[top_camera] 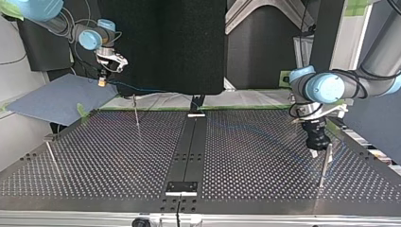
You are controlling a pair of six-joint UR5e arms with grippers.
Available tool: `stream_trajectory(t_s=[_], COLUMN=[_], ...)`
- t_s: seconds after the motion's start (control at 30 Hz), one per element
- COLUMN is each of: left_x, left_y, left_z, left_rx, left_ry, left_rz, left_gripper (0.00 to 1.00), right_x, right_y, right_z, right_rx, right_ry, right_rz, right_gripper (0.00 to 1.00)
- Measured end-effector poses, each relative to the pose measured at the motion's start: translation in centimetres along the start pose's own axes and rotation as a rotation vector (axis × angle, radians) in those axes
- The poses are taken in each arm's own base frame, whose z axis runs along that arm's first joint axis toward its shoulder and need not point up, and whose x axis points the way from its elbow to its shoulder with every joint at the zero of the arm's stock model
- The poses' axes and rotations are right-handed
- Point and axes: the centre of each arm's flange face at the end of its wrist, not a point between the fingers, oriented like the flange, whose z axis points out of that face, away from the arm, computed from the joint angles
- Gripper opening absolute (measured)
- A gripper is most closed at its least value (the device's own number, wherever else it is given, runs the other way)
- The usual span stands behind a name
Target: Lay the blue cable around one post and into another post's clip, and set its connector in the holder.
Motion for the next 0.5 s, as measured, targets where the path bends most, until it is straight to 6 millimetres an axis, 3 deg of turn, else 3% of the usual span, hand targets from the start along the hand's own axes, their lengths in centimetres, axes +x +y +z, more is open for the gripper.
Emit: stream_trajectory(t_s=[0.5], left_x=[0.0], left_y=[0.0], left_z=[0.0], left_rx=[0.000], left_ry=[-0.001], left_rz=[0.002], left_gripper=[1.00], right_x=[1.3], right_y=[0.2], right_z=[0.3], right_rx=[0.108], right_ry=[0.103], right_rz=[0.136], right_gripper=[0.00])
